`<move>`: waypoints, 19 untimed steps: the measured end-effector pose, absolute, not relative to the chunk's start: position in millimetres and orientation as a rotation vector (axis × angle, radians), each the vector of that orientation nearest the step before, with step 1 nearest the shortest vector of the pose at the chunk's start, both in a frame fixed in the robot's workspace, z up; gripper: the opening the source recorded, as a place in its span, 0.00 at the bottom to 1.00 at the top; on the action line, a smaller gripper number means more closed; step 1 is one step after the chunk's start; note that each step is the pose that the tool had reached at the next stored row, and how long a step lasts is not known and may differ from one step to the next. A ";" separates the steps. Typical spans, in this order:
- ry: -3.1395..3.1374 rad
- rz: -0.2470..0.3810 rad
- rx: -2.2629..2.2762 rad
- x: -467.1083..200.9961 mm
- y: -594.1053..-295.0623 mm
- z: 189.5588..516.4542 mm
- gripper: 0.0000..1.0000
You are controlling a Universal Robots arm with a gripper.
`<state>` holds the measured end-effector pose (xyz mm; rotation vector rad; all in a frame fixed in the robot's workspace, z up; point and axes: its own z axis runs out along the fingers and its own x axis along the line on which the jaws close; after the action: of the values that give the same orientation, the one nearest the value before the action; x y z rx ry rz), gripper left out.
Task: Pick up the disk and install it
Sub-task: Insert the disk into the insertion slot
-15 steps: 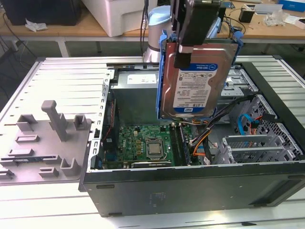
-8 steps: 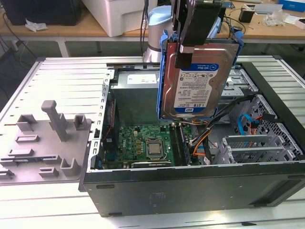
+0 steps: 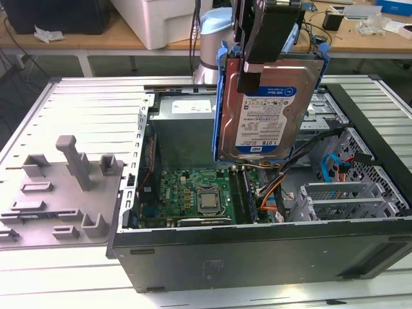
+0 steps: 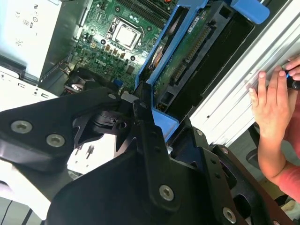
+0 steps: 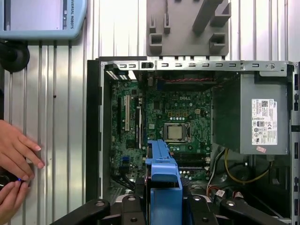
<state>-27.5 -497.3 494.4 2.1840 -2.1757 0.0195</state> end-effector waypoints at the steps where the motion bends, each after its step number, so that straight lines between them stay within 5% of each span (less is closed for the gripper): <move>1: -2.176 0.020 2.184 -26.7 -497.6 494.4 0.36; 19: -2.189 0.010 2.197 -7.0 -500.6 494.4 0.36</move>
<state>-7.0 -500.6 494.4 2.1975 -2.1893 0.0102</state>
